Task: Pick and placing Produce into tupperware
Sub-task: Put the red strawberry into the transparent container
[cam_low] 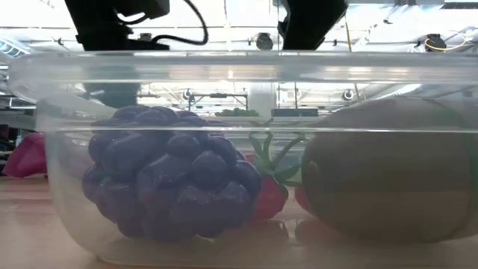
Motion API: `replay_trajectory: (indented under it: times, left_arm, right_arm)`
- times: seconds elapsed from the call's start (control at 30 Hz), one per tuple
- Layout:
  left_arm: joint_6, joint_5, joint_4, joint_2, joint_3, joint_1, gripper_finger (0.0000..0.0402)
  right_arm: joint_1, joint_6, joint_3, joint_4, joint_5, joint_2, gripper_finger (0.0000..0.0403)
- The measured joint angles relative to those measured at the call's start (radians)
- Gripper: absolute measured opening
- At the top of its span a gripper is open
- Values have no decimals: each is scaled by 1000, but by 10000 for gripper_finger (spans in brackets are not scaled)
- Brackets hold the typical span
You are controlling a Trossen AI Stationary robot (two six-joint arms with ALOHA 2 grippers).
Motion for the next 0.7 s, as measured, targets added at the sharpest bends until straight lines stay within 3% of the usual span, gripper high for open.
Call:
replay_trajectory:
  times: [0.17, 0.37, 0.7]
  left_arm:
    - [113, 33, 131, 0, 0, 0, 230]
    - [137, -29, 126, 0, 0, 8, 230]
    - [207, -62, 178, 0, 0, 58, 230]
  right_arm:
    - [-85, -32, 0, -72, -10, -5, 159]
    - [-148, -33, -21, -99, -151, -5, 160]
    - [-183, -56, -134, -109, -157, -5, 160]
